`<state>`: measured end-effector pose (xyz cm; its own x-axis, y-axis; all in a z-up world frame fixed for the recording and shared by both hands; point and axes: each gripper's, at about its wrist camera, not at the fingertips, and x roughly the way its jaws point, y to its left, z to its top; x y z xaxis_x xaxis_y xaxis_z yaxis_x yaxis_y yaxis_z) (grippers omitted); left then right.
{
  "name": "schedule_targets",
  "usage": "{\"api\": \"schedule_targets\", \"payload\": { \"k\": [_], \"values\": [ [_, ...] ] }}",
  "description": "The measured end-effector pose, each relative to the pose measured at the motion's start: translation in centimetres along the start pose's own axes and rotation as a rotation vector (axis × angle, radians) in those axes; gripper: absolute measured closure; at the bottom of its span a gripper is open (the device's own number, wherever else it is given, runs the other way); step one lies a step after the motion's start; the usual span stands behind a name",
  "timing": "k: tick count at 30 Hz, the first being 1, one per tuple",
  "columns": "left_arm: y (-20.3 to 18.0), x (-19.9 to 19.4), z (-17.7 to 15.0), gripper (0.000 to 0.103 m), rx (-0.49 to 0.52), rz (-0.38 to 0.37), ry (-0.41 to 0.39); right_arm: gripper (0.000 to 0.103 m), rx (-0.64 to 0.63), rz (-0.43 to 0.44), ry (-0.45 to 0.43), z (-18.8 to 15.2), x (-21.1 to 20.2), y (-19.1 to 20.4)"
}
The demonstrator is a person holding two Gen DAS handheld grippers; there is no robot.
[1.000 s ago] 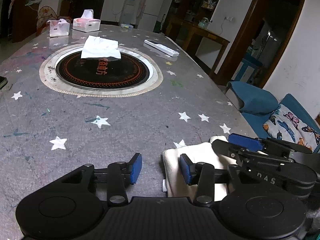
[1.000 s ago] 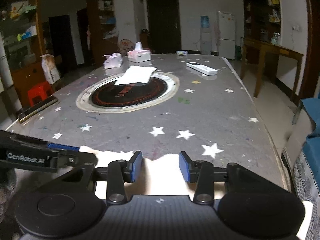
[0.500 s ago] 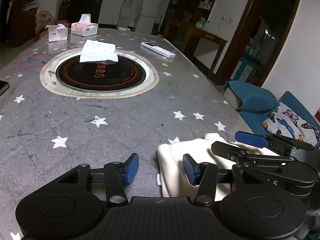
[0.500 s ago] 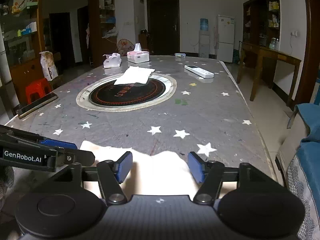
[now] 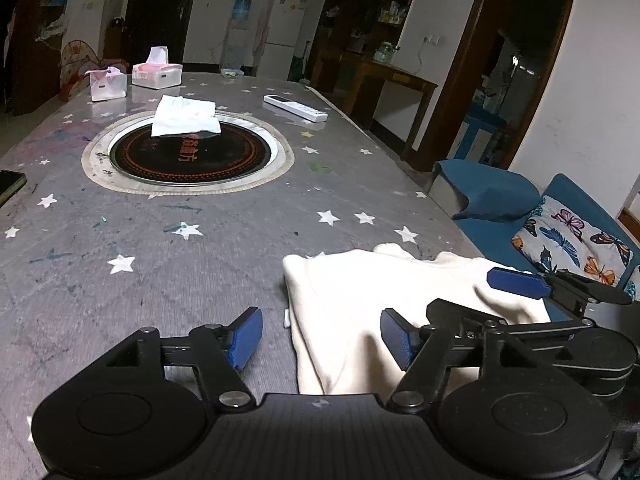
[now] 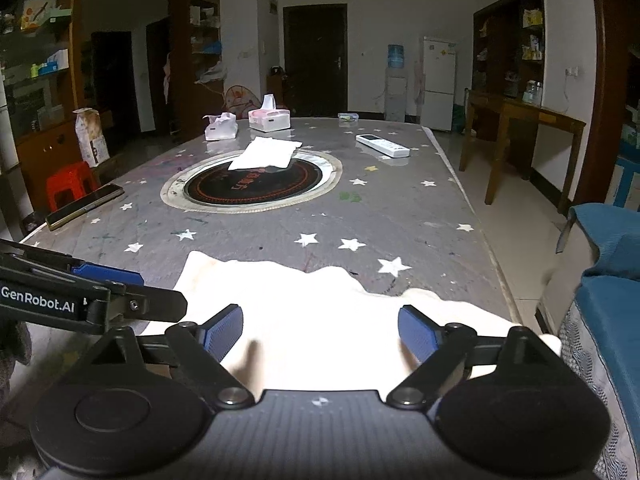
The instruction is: Fold clothes
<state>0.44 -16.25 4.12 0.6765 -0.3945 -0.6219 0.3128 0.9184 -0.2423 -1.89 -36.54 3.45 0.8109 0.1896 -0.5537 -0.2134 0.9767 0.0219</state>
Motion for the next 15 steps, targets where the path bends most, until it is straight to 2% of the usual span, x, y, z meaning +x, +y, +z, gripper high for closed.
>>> {"api": "schedule_targets", "payload": {
  "k": [2, 7, 15],
  "values": [
    [-0.2, -0.5, -0.3, 0.030, 0.005, 0.000, -0.005, 0.013, 0.003, -0.007, -0.006, -0.3, -0.7, 0.1],
    [-0.8, -1.6, -0.9, 0.026, 0.026, -0.001, -0.018, 0.001, 0.002, -0.049, -0.024, -1.3, -2.1, 0.4],
    [-1.5, -3.7, -1.9, 0.019, 0.052, -0.004, -0.051, 0.000, 0.030, -0.089, -0.055, -2.4, -4.4, 0.2]
  ]
}}
